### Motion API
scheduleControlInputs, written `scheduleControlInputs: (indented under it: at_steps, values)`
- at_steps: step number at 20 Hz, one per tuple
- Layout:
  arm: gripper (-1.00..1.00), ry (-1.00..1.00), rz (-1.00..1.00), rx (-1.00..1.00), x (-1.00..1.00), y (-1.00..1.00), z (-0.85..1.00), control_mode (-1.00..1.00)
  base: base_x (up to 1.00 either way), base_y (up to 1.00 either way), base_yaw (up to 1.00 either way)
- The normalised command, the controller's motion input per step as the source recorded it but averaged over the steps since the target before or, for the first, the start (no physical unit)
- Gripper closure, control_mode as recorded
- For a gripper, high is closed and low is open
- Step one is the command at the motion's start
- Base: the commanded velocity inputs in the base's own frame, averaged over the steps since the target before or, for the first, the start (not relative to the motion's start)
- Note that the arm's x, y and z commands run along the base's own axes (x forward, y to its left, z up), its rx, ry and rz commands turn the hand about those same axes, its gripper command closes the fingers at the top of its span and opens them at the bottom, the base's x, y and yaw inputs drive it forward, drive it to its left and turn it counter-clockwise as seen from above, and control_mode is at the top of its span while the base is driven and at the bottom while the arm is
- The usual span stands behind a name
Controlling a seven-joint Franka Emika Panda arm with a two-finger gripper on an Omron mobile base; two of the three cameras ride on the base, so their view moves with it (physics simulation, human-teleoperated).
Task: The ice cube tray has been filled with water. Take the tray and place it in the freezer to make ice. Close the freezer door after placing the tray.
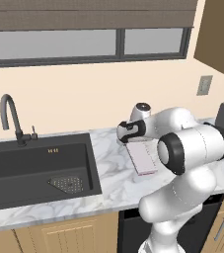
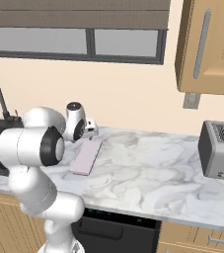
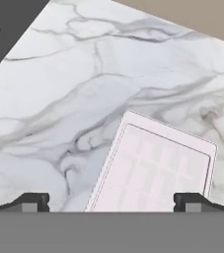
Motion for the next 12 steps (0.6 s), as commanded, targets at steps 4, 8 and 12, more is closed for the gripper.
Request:
scheduleControlInputs:
  at_steps: [4,8,12]
  values:
    - [-1.00,0.00,0.00,0.00,0.42,0.00,-0.26,-1.00,0.00,0.00,0.00]
    - [-1.00,0.00,0.02,0.00,0.36,0.00,-0.30,-1.00,0.00,0.00,0.00]
    - [-1.00,0.00,0.03,0.00,0.36,0.00,-0.22,-1.00,0.00,0.00,0.00]
